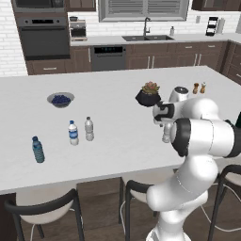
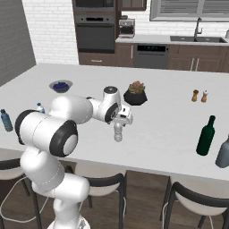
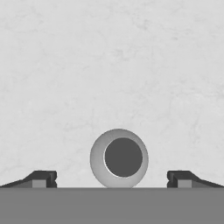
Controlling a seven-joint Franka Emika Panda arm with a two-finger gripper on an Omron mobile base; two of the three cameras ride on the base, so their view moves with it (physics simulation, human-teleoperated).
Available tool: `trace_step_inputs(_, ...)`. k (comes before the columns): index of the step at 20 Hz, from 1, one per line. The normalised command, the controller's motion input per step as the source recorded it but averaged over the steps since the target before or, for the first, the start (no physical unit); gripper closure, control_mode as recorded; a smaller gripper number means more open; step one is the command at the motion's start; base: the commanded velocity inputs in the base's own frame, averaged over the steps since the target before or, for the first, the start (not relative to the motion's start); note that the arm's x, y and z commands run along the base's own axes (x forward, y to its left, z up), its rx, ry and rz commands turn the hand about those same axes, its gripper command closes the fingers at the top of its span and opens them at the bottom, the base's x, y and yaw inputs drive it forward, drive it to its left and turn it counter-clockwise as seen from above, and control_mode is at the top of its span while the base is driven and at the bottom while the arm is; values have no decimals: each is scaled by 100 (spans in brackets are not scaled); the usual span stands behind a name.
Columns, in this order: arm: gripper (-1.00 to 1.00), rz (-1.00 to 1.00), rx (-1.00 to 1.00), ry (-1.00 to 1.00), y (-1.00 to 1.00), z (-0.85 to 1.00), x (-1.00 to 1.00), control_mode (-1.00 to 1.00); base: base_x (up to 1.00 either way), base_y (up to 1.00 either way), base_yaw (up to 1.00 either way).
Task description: Move the plastic bottles in the middle to the plastics group, and the glass bottles in the middle to the glass group.
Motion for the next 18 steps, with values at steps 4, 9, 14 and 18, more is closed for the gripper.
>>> trace_step_inputs(4, -100, 0, 0, 0, 0, -14, 2, -100, 0, 0, 0)
trace_step_inputs(9, -100, 0, 0, 0, 0, -14, 3, -100, 0, 0, 0)
trace_step_inputs(14, -100, 0, 0, 0, 0, -7, 7, -100, 0, 0, 0)
trace_step_inputs(18, -100, 0, 0, 0, 0, 0, 1, -100, 0, 0, 0)
